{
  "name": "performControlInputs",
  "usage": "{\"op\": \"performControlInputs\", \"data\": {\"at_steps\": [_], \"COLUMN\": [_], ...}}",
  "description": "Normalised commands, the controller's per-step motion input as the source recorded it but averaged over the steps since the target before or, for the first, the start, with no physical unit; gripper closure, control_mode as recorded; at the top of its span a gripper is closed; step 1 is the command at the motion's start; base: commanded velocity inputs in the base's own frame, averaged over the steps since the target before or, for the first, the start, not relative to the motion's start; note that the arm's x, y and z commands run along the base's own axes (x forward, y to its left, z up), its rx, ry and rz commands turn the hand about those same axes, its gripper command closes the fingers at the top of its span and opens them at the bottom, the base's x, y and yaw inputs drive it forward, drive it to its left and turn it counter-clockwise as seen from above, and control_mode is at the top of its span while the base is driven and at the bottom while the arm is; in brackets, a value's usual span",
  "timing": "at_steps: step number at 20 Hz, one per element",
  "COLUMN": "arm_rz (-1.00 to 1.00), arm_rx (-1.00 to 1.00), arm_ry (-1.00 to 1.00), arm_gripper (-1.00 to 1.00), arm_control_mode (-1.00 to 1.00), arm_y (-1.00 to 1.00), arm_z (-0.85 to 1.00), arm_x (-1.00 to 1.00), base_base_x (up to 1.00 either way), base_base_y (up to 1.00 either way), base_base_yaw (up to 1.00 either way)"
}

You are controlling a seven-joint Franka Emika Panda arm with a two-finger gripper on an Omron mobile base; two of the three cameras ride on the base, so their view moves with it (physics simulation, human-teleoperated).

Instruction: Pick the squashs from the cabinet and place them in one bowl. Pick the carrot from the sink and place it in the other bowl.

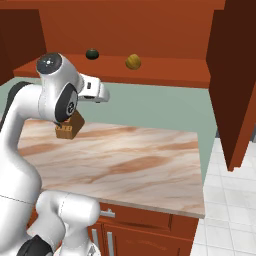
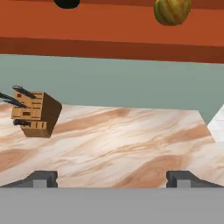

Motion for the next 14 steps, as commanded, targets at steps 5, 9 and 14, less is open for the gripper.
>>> {"op": "performControlInputs", "data": {"at_steps": [5, 9, 14], "arm_rz": [0.0, 0.0, -0.06], "arm_rx": [0.0, -0.01, 0.0], "arm_ry": [-0.25, -0.15, -0.01], "arm_gripper": [-1.0, -1.0, -1.0], "arm_control_mode": [-1.0, -1.0, -1.0], "arm_y": [-0.18, -0.21, -0.2], "arm_z": [0.3, 0.29, 0.29], "arm_x": [-0.06, -0.01, 0.04], "base_base_x": [0.0, 0.0, 0.0], "base_base_y": [0.0, 0.0, 0.0], "base_base_yaw": [0.0, 0.0, 0.0]}}
